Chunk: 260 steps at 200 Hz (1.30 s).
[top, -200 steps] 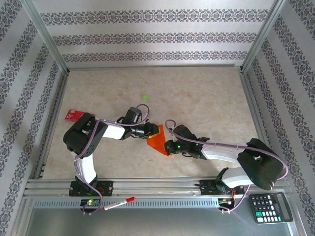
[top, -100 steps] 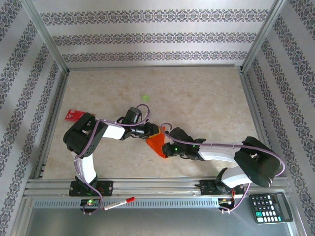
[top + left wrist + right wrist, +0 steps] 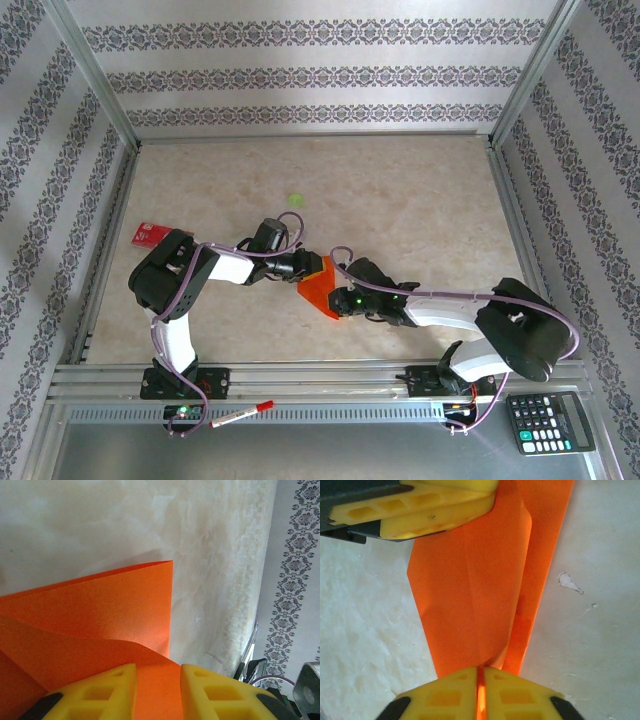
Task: Fold a paper plane with a square sheet of paper (pick it up from the middle)
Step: Fourth fold the wing at the center of the table.
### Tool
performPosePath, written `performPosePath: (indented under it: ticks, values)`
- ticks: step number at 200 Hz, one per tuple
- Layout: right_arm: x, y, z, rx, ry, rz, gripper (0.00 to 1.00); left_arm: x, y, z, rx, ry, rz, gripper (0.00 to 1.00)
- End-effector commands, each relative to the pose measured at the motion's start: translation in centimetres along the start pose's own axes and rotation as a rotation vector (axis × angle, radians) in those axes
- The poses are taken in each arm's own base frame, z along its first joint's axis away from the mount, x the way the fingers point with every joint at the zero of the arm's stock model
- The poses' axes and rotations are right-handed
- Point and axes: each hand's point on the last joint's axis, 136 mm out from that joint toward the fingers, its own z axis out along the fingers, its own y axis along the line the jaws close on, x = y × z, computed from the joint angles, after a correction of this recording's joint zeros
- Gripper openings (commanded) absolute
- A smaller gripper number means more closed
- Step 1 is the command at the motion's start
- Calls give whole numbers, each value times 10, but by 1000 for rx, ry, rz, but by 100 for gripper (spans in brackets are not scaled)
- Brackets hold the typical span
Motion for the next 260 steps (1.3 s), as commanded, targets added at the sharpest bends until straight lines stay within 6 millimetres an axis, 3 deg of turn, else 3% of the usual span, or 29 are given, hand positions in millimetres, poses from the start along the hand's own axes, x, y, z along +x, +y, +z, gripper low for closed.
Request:
performPosePath:
  ticks: [1, 23, 54, 78, 134, 181, 200, 232, 260]
  values:
    - [-8, -3, -2, 13, -47, -3, 5, 5, 20, 0, -55, 1, -37, 29]
    - [-16, -10, -10, 50, -73, -40, 0, -3, 2, -3, -19, -15, -21, 30]
    - [-25, -19, -23, 116, -88, -123, 0, -16, -29, -12, 42, -44, 4, 32]
    - [-32, -23, -32, 169, -107, -200, 0, -18, -43, -19, 63, -57, 14, 33]
    - [-31, -20, -31, 243, -111, -362, 0, -1, -39, -24, 63, -29, -31, 33]
    - [-22, -15, -26, 268, -116, -431, 0, 11, -14, -25, -5, -16, -95, 32]
    - [-19, -16, -24, 273, -111, -439, 0, 4, -8, -26, -3, -32, -107, 31]
    - [-14, -18, -21, 280, -101, -441, 0, -12, -15, -24, 23, -56, -83, 31]
    - [-12, -18, -22, 285, -101, -448, 0, -15, -3, -20, -6, -54, -95, 30]
